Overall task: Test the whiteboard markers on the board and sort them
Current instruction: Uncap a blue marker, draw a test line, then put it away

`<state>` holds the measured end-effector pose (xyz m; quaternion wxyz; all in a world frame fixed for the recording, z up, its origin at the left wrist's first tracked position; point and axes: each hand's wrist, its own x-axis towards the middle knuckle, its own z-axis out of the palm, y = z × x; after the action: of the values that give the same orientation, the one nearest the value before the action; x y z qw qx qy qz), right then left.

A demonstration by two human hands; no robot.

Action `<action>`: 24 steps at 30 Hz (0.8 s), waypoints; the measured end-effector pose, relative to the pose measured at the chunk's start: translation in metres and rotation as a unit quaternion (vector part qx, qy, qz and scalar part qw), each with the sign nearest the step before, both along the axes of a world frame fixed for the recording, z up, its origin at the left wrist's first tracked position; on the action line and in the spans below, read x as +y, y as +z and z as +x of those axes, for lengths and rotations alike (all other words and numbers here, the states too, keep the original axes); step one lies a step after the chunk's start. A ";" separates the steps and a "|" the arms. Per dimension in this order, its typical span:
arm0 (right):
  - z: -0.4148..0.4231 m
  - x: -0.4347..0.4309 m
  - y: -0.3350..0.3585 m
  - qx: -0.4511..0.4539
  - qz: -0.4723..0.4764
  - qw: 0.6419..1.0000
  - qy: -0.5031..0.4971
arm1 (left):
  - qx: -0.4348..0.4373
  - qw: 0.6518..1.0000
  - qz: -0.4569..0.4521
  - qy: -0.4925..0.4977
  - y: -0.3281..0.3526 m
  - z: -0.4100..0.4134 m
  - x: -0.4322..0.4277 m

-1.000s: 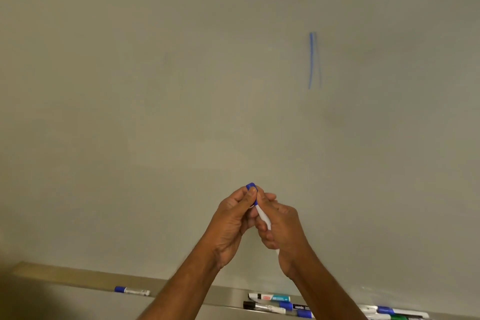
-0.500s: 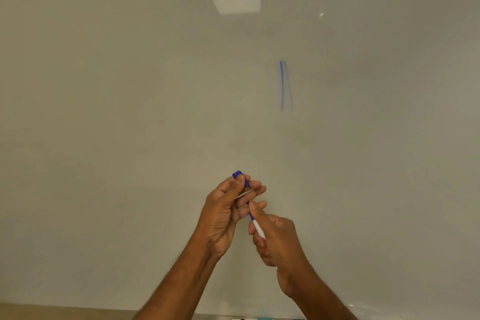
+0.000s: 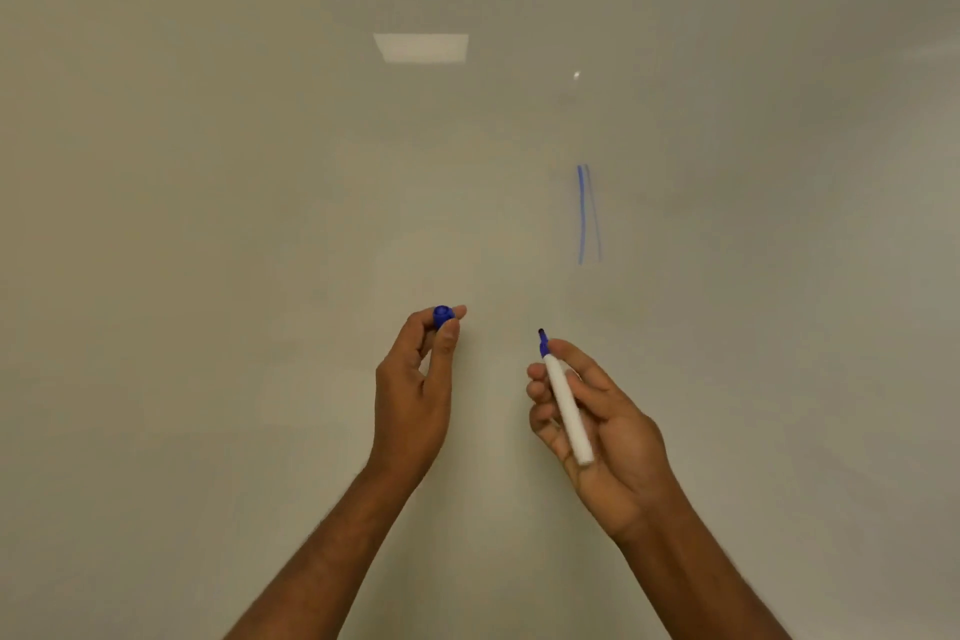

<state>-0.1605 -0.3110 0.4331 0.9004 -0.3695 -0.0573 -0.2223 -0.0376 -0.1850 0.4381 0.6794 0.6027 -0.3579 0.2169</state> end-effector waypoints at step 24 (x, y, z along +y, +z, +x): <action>0.072 -0.066 0.094 -0.083 -0.399 0.715 -0.568 | -0.247 0.953 0.062 0.166 0.051 0.082 -0.069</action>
<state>-0.0881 -0.3770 0.5275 0.3653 -0.6376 0.0060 -0.6782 0.0442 -0.2536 0.4889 0.4857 0.6216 -0.4224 0.4464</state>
